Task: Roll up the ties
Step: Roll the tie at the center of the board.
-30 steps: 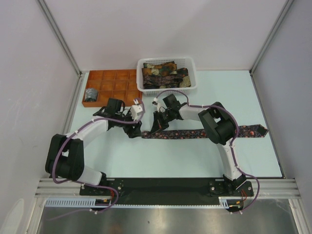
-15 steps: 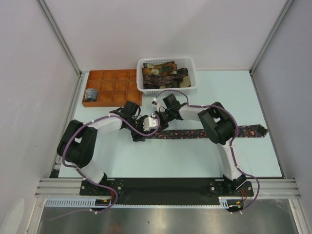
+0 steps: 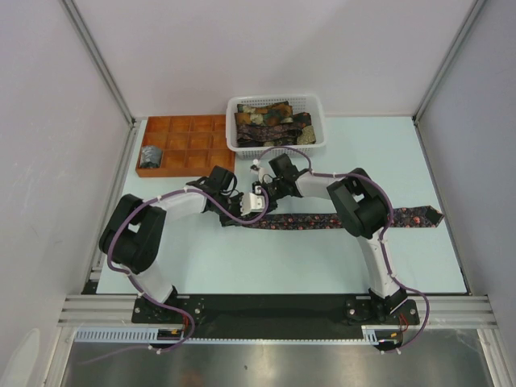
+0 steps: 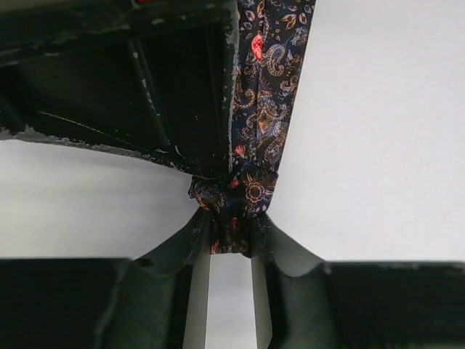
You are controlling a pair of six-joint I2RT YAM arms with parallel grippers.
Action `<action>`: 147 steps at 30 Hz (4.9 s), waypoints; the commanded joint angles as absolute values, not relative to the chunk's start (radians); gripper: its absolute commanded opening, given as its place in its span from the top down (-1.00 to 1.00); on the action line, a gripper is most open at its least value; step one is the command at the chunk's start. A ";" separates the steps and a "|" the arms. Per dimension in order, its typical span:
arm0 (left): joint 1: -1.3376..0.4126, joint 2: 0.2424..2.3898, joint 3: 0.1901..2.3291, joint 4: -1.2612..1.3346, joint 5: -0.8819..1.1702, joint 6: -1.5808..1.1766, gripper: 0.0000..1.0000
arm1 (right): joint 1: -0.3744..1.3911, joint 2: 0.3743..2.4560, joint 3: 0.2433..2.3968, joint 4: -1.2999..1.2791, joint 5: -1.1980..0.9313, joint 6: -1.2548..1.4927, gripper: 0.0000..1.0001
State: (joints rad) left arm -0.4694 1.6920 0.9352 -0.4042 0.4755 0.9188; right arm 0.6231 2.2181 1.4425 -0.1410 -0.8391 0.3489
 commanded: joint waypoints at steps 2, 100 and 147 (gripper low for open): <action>-0.486 1.671 0.922 -0.403 0.451 0.933 0.52 | 0.589 2.148 1.422 -0.088 -0.891 0.438 0.54; -0.518 1.657 0.916 -0.402 0.456 0.927 0.74 | 0.414 2.100 1.465 -0.742 -0.735 -0.127 0.54; -0.537 1.651 0.927 -0.465 0.388 0.893 0.72 | 0.600 2.118 1.279 0.029 -0.885 0.581 0.48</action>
State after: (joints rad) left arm -0.5327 1.6707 0.9245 -0.4107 0.4030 0.8989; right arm 0.5888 2.1139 1.2411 0.0185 -0.8799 0.6022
